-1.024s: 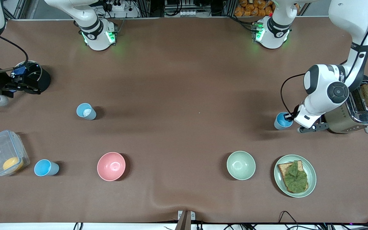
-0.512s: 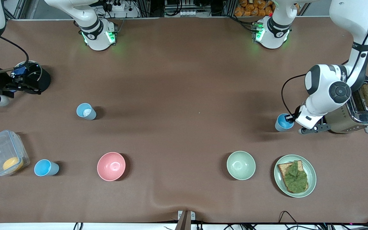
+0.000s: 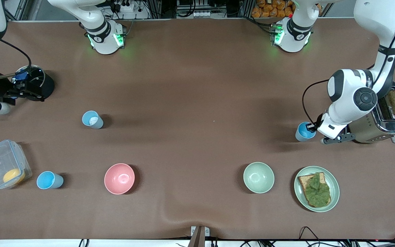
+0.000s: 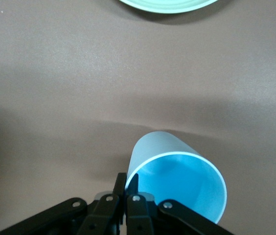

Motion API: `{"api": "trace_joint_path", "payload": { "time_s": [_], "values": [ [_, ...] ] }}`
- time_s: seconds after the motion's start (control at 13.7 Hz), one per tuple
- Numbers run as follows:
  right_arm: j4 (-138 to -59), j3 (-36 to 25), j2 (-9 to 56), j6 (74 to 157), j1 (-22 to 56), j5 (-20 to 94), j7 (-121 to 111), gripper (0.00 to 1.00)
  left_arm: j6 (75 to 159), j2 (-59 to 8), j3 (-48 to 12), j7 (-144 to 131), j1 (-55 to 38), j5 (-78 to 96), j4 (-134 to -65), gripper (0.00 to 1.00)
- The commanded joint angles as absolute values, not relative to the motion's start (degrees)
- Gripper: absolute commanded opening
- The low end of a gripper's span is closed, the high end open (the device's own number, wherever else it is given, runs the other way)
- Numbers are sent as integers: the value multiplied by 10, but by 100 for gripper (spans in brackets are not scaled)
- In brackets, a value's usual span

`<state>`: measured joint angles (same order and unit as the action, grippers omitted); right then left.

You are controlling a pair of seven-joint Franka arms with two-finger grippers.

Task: Stack blue cups with both arms
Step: 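Close the left gripper around the blue cup's side, then reach the right gripper to the blue cup by the saucepan and grasp it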

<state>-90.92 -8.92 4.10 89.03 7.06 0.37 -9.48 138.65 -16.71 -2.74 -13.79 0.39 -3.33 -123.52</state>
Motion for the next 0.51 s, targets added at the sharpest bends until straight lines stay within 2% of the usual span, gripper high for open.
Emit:
{"api": "trace_joint_path", "payload": {
  "time_s": [0.0,0.29,0.44],
  "values": [
    [-934,-90,31,910,75,-6,-87,100,1383,-161,-31,-139,9,-44,-1237,0],
    [-1032,-90,32,1019,92,6,-80,100,1383,-161,-31,-147,7,-45,-1237,0],
    [-1048,-90,60,1059,98,6,-80,100,1383,-162,-32,-147,7,-45,-1237,0]
  ]
}}
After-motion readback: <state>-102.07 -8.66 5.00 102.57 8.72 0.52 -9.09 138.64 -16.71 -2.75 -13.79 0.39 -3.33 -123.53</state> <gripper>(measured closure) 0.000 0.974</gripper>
